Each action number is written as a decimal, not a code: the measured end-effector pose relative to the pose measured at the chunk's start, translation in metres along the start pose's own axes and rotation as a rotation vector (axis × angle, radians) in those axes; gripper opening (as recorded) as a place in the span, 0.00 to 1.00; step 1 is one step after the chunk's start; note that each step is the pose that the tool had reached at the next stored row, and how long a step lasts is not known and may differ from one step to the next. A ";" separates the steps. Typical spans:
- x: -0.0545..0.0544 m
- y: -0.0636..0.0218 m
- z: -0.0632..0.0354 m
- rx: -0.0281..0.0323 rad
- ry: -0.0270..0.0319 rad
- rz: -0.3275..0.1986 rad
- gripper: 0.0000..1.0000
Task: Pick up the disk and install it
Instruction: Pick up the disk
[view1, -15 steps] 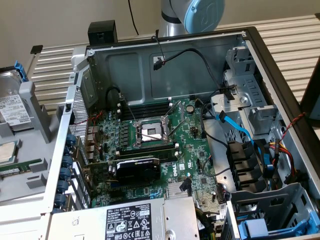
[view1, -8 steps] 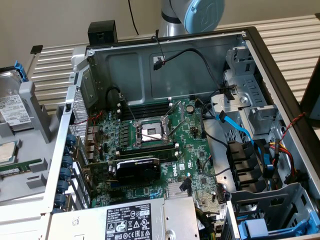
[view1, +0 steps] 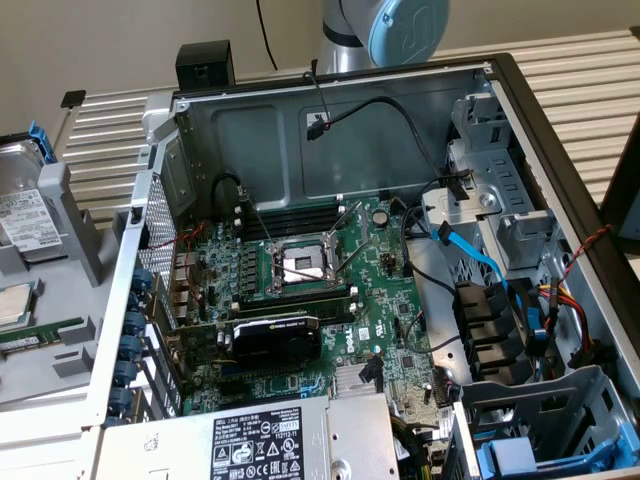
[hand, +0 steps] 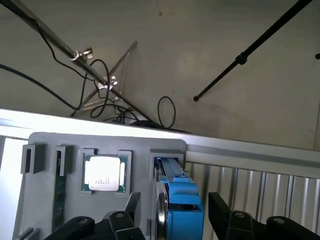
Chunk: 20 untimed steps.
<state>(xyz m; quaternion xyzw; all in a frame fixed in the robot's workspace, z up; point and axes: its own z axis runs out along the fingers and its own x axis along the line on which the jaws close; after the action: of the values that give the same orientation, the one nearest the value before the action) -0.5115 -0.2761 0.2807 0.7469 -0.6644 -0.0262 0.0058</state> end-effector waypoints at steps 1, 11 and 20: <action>0.000 0.0000 0.0001 0.0000 0.0000 0.003 0.65; 0.000 -0.0001 0.0017 0.0011 -0.0013 0.014 0.65; 0.000 -0.0002 0.0024 0.0005 -0.0013 0.015 0.49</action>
<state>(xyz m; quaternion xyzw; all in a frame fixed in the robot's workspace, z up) -0.5115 -0.2757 0.2782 0.7419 -0.6699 -0.0265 0.0053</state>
